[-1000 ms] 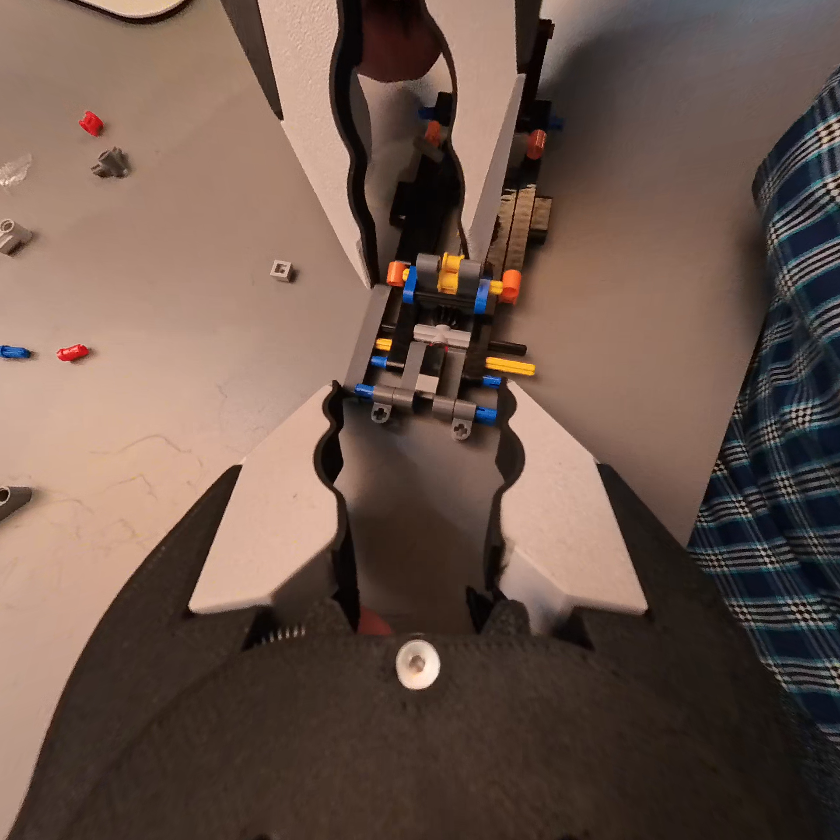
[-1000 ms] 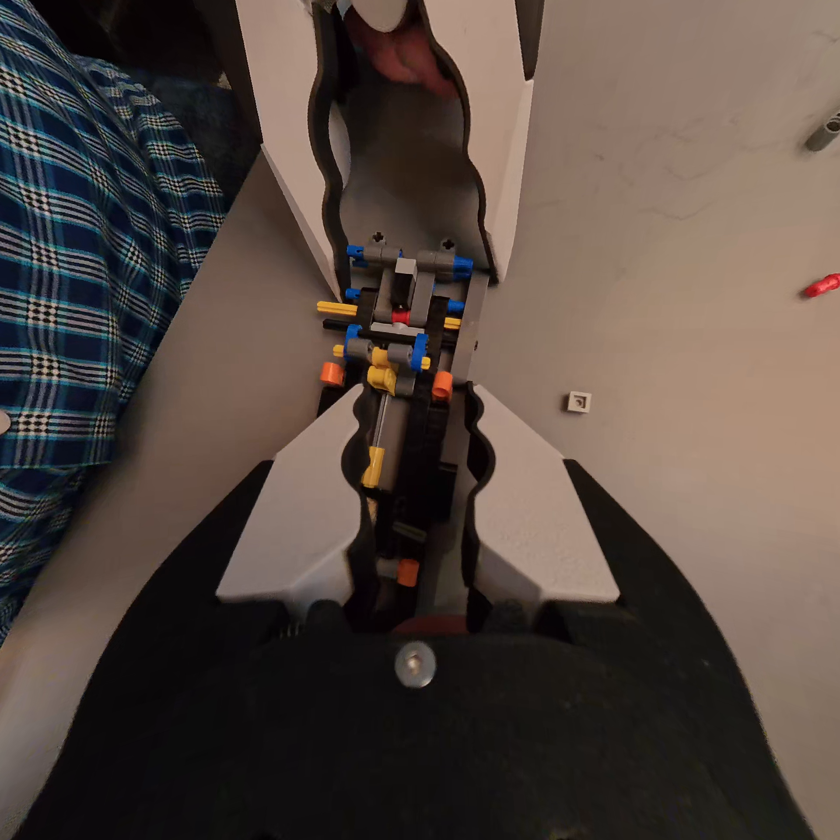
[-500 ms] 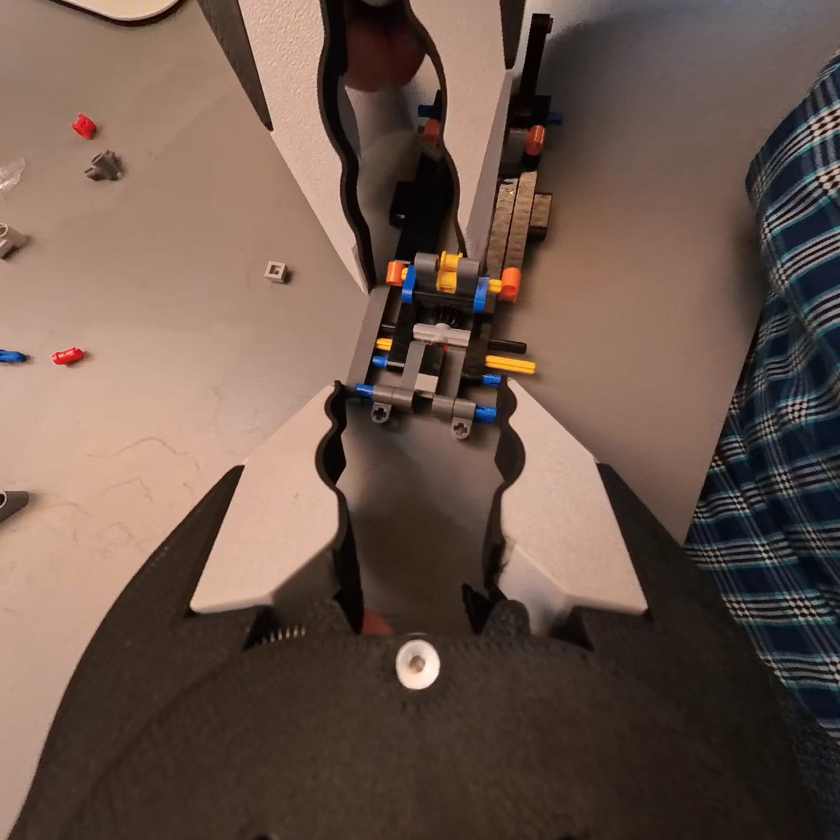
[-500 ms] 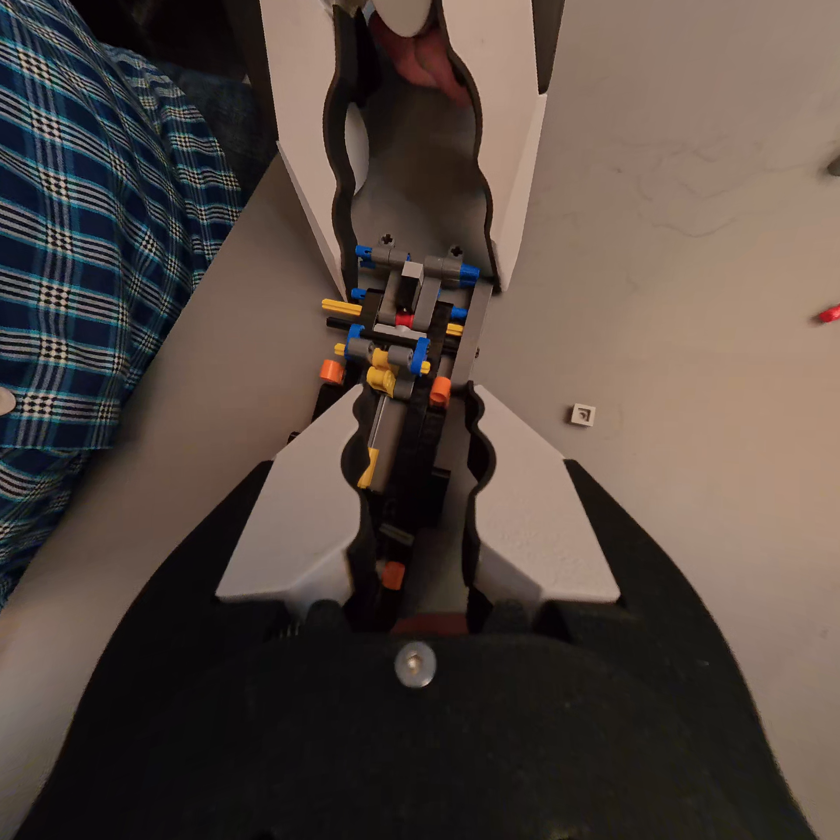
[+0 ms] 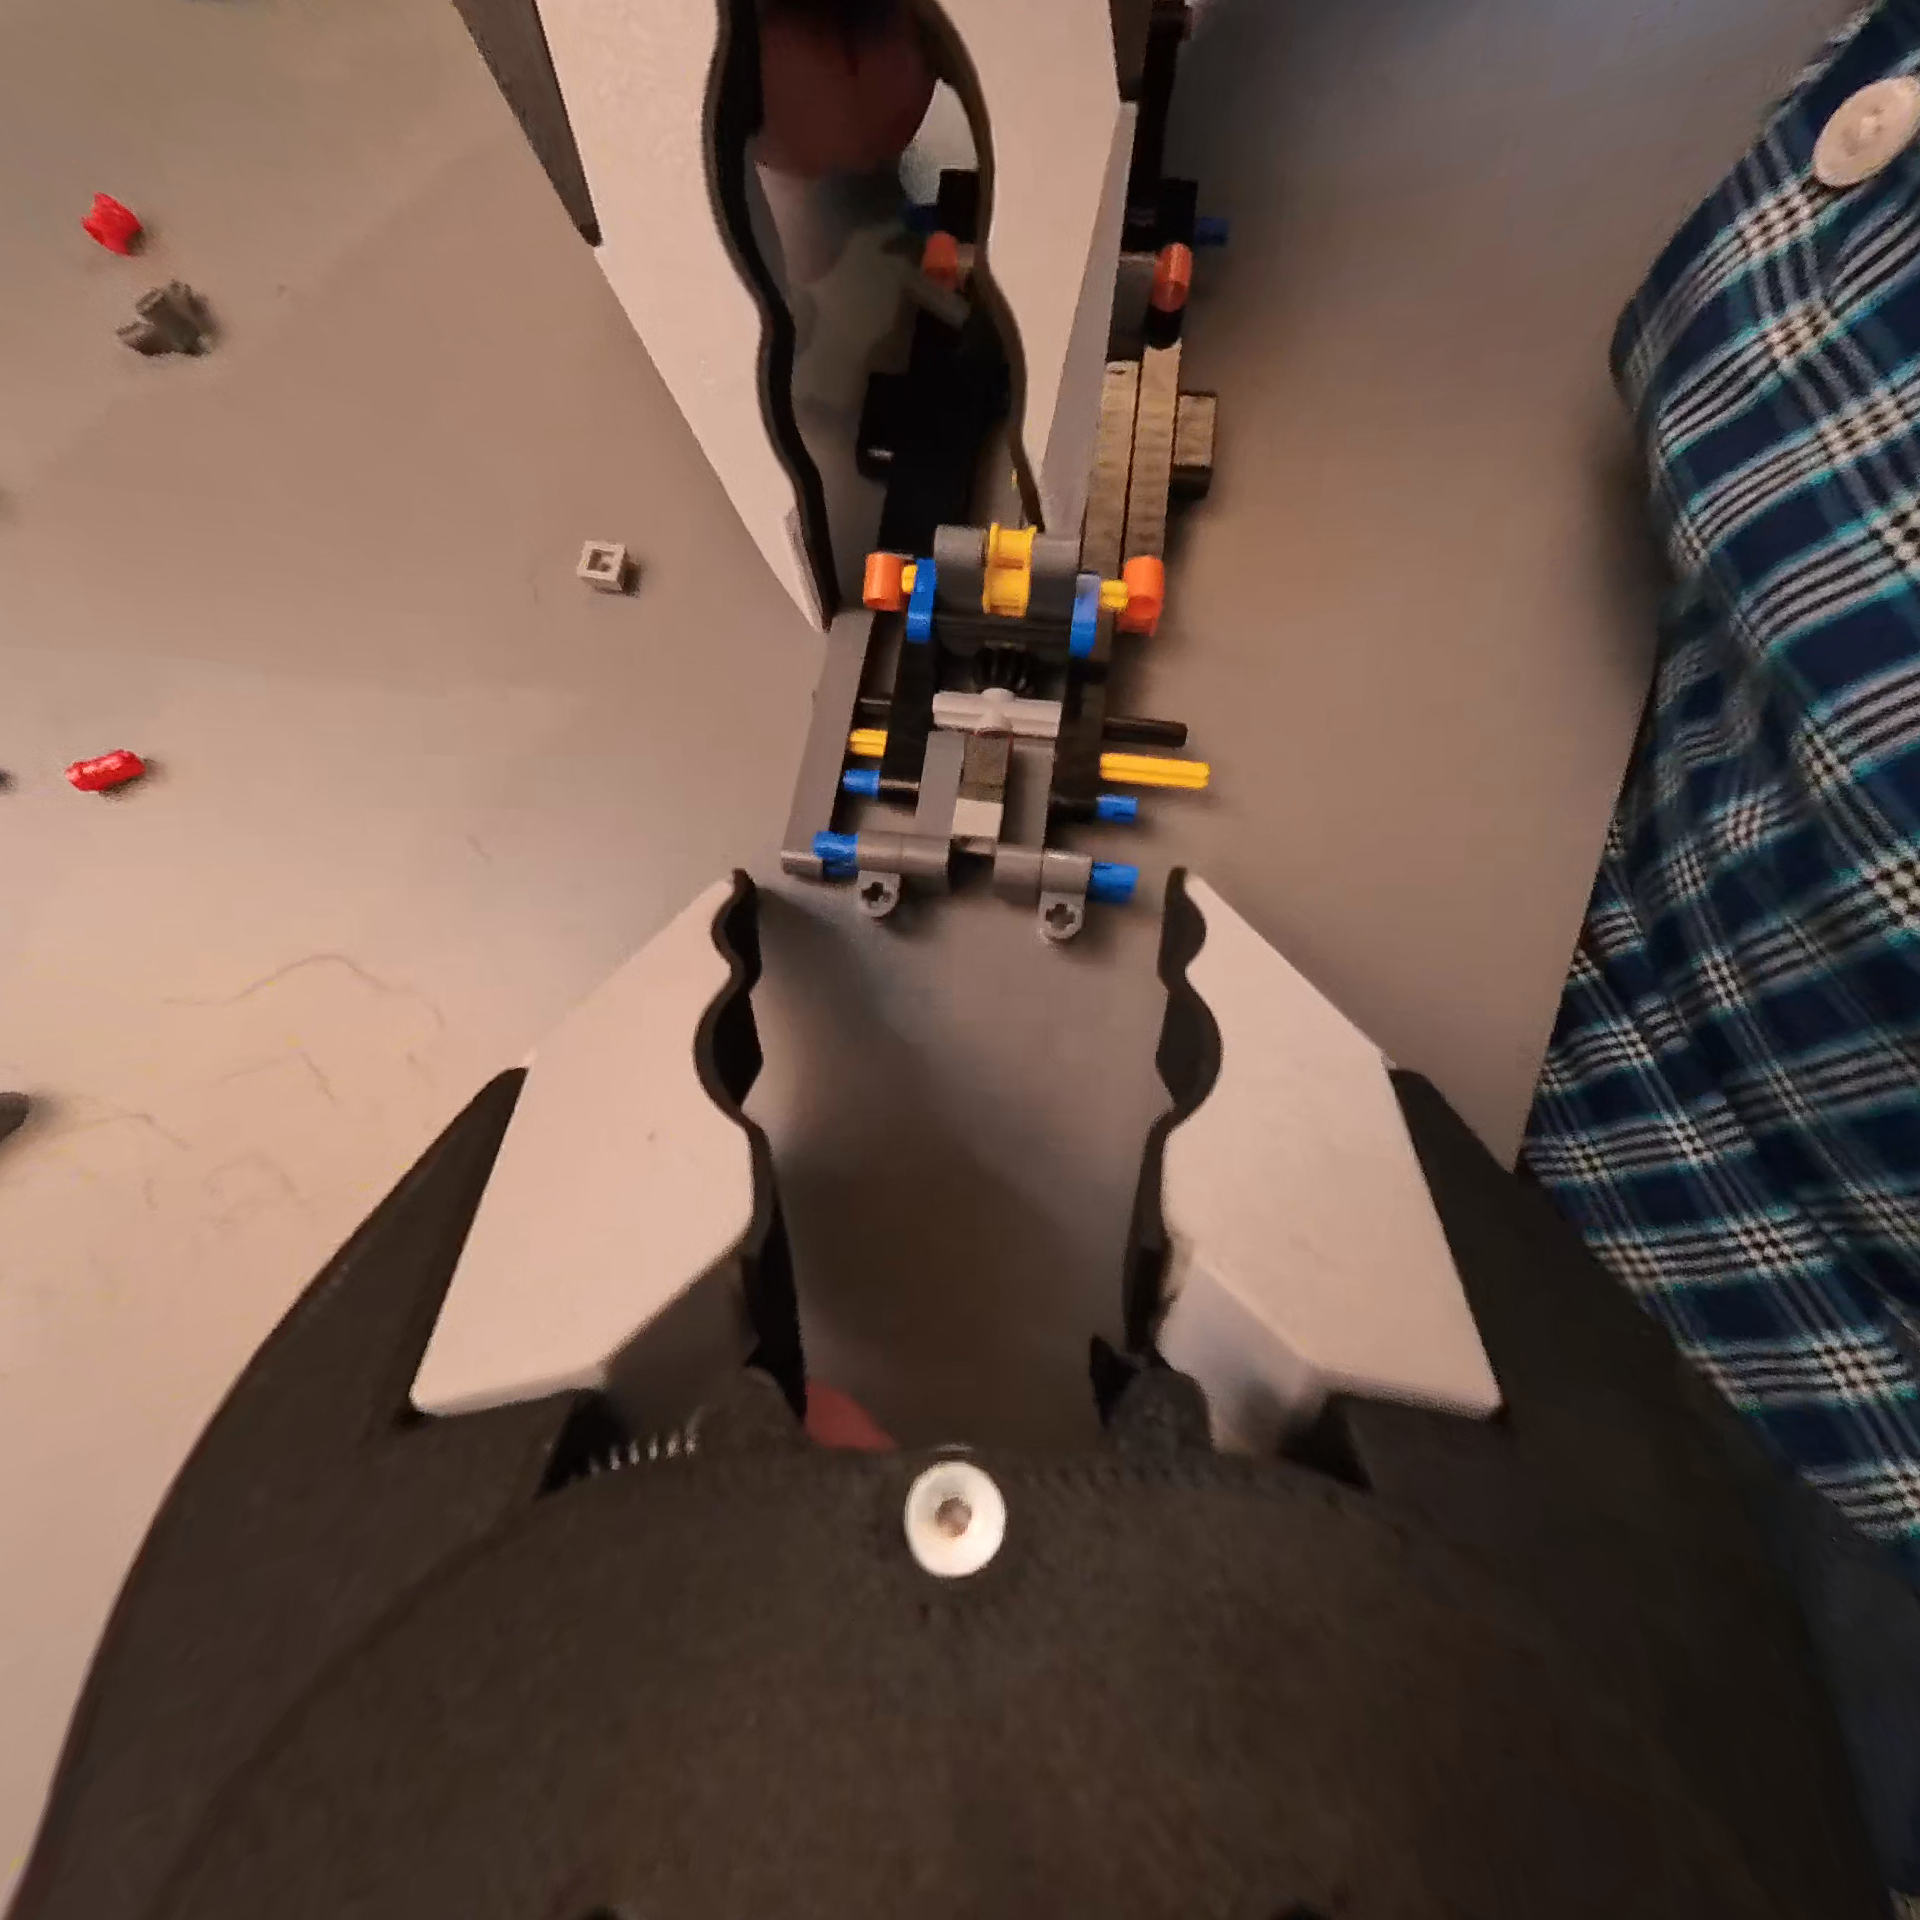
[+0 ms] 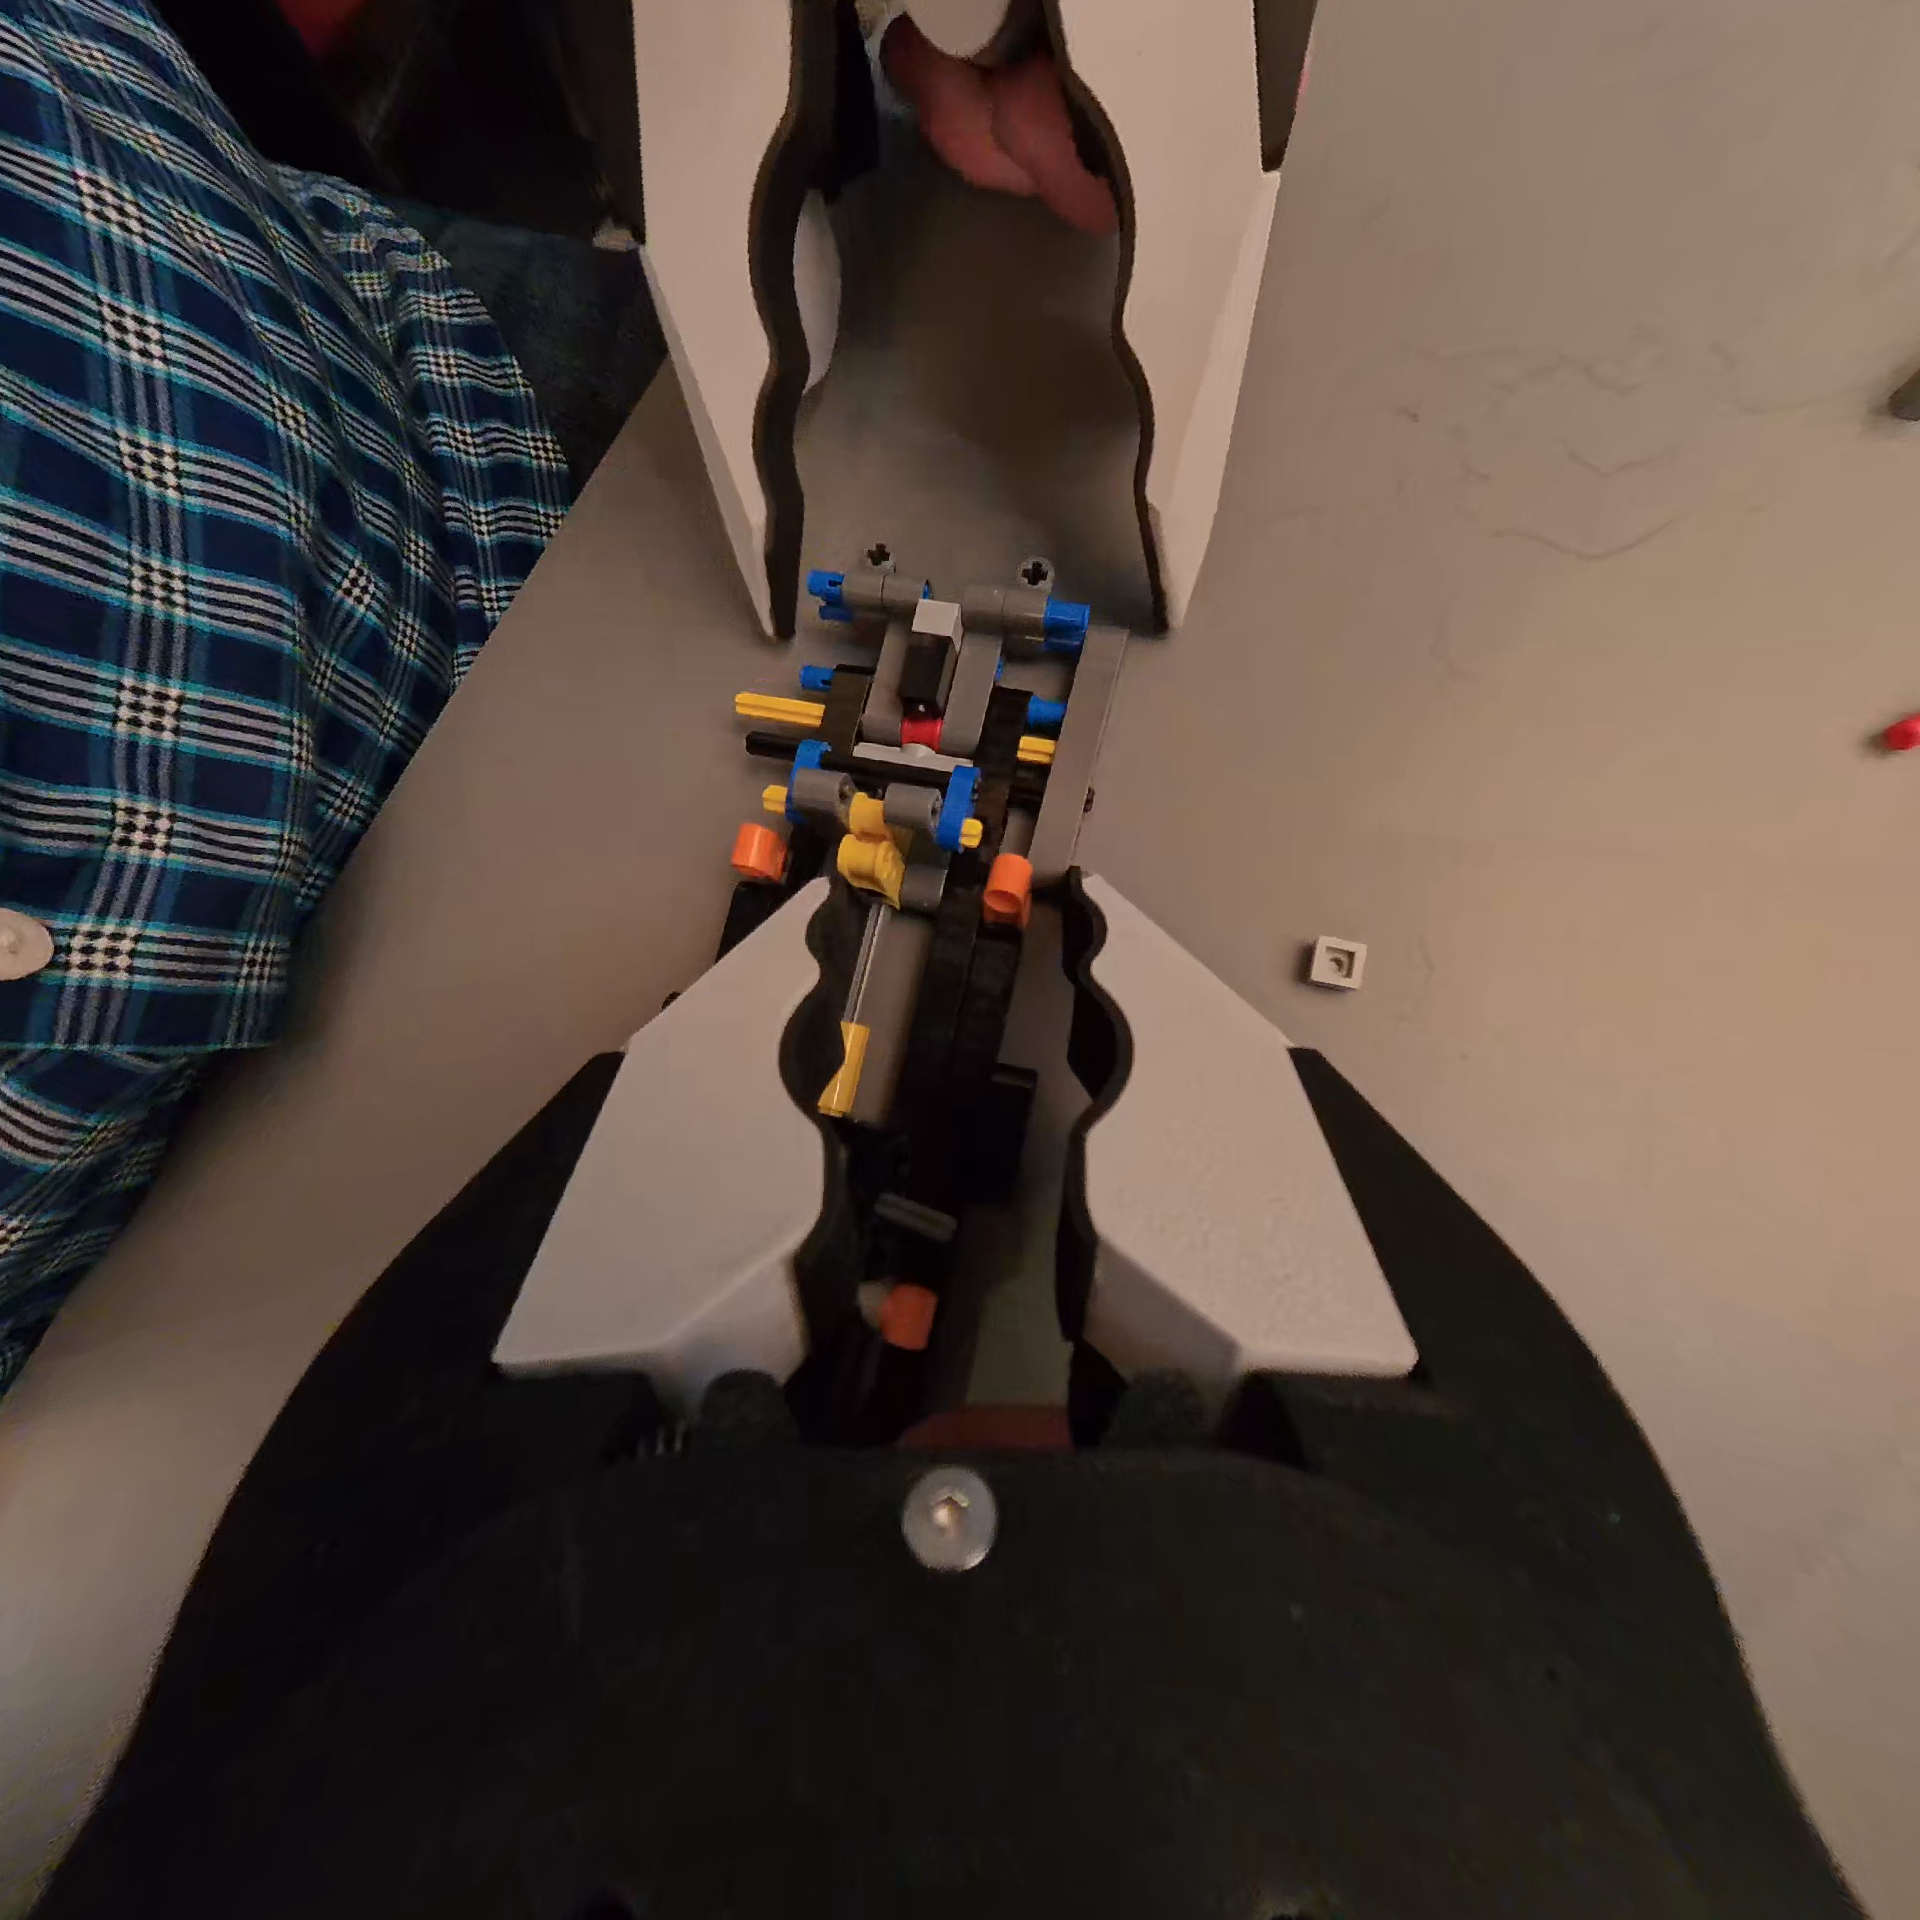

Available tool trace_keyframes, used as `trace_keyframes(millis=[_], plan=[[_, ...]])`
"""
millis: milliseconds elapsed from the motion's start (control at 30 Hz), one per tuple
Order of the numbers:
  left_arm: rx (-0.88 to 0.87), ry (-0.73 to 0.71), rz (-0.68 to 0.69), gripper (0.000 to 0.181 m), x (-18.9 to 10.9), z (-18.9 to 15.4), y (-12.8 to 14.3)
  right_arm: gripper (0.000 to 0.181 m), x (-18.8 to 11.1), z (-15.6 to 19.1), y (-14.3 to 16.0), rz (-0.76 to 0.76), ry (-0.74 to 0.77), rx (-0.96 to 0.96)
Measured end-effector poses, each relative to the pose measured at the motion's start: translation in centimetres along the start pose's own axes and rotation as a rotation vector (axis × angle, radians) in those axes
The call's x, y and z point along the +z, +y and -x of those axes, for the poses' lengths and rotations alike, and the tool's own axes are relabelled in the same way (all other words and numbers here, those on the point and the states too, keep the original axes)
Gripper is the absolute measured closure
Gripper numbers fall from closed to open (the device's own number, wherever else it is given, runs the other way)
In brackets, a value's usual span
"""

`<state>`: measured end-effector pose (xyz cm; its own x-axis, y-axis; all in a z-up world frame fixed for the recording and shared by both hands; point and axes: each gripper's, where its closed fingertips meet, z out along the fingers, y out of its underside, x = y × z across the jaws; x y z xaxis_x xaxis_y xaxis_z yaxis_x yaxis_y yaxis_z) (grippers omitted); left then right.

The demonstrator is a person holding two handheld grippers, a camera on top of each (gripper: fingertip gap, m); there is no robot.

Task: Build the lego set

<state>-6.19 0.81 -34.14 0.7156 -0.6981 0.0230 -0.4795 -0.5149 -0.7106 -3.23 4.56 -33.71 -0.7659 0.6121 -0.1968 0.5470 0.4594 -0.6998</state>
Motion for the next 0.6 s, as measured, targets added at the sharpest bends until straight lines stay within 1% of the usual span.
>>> trace_keyframes(millis=[100,200,600], plan=[[0.036,0.003,0.001,0.113,0.10,0.27,0.01,0.143,-0.02,-0.03,0.00,-0.002,-0.007,-0.002],[0.058,0.021,-0.008,0.116,0.25,0.07,-0.15,0.144,-0.01,-0.05,-0.02,-0.010,-0.007,0.003],[0.081,0.018,-0.012,0.117,0.46,-0.05,-0.21,0.142,0.04,0.21,-0.16,-0.021,-0.026,-0.002]])
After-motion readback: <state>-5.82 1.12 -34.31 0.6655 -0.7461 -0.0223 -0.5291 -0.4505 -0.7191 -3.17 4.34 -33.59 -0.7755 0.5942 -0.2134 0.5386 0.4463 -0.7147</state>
